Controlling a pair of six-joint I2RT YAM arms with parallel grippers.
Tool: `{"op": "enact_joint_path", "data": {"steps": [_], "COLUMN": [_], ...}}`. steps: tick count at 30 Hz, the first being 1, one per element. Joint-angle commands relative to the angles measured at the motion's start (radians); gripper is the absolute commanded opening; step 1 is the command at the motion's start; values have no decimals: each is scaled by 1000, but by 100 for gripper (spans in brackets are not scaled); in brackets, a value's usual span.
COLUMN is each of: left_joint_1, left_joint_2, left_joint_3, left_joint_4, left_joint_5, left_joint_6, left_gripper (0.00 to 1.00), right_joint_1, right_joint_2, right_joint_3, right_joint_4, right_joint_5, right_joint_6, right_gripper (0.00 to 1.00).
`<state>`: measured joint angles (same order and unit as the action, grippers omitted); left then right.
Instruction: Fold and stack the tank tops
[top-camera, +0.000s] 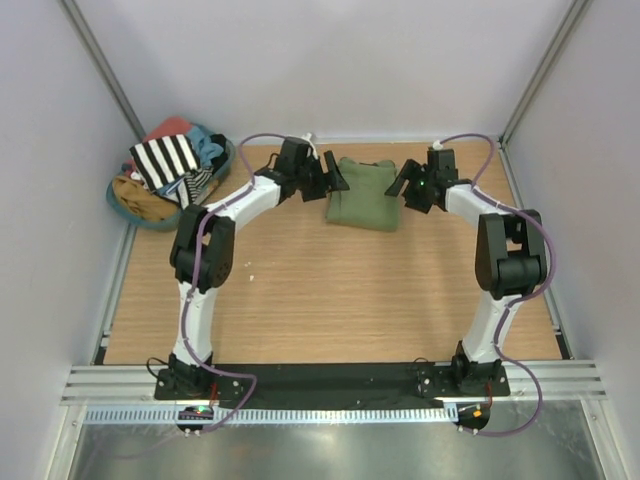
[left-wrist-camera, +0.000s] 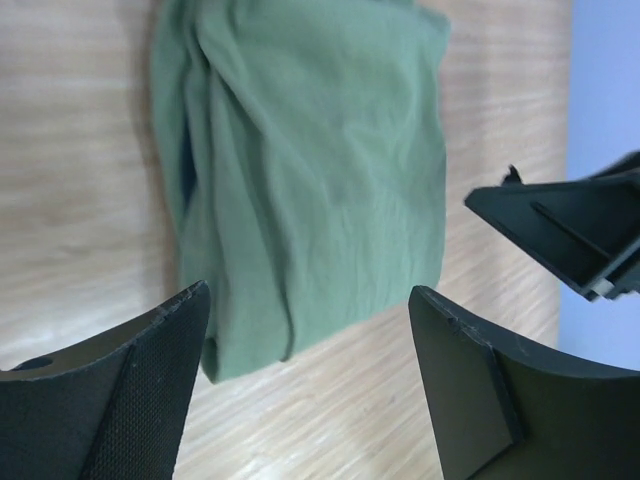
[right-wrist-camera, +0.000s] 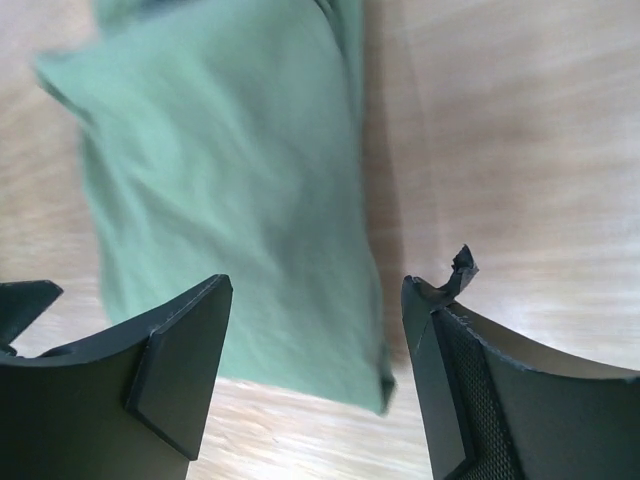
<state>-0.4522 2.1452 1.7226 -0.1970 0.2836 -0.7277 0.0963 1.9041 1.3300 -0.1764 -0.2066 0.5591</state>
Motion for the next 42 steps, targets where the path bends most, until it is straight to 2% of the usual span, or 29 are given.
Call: {"op": "enact_joint_path", "data": {"steps": [1, 3, 5, 6, 7, 11, 12, 13, 14, 18, 25, 29, 32, 34, 35, 37, 38, 39, 41, 42], "left_joint_1": [-11, -11, -13, -13, -17, -25, -25, -25, -25, -26, -59, -98, -131, -134, -134, -135, -137, -137, -137, -135], "left_joint_2": [14, 21, 33, 38, 39, 38, 27, 10, -10, -94, -237, -370, -459, -502, -522, -583, -600, -635, -674, -694], "left_joint_3": [-24, -37, -46, -49, -54, -145, -173, -207, -291, -440, -644, -825, -929, -1006, -1027, -1066, -1068, -1068, -1068, -1066], "left_joint_4": [38, 38, 39, 38, 37, 79, 109, 135, 192, 312, 383, 422, 404, 395, 393, 367, 307, 273, 203, 200], "left_joint_5": [31, 28, 31, 41, 43, 57, 57, 43, 36, 29, 3, -30, -66, -84, -84, -104, -130, -151, -222, -237], "left_joint_6": [-12, -16, -16, -16, -15, -18, -18, -24, -38, -70, -98, -121, -121, -140, -142, -139, -139, -138, -131, -130], "left_gripper": [77, 75, 68, 64, 51, 18, 10, 0, 0, 0, 0, 0, 0, 0, 1, 11, 22, 43, 52, 53], "right_joint_1": [3, 2, 3, 2, 3, 5, 6, 5, 6, 13, 62, 161, 175, 175, 177, 175, 177, 177, 177, 177], "right_joint_2": [-14, -1, 9, 13, 15, 9, 6, -8, -19, -82, -194, -290, -379, -467, -499, -574, -594, -612, -643, -648], "right_joint_3": [-72, -92, -112, -130, -138, -195, -213, -224, -238, -319, -382, -431, -483, -529, -543, -572, -578, -578, -571, -551], "right_joint_4": [54, 70, 81, 100, 110, 169, 172, 172, 170, 172, 60, -40, -103, -132, -147, -161, -176, -179, -186, -186], "right_joint_5": [-27, -46, -62, -71, -98, -149, -155, -163, -163, -162, -145, -71, -17, 5, 10, 13, 18, 21, 27, 23], "right_joint_6": [2, 5, 5, 12, 16, 44, 44, 44, 44, 45, 12, -18, -15, -18, -19, -27, -27, -30, -44, -47], "right_gripper": [75, 74, 69, 63, 59, 35, 23, 19, 15, 7, 3, 3, 6, 14, 23, 42, 58, 60, 61, 60]}}
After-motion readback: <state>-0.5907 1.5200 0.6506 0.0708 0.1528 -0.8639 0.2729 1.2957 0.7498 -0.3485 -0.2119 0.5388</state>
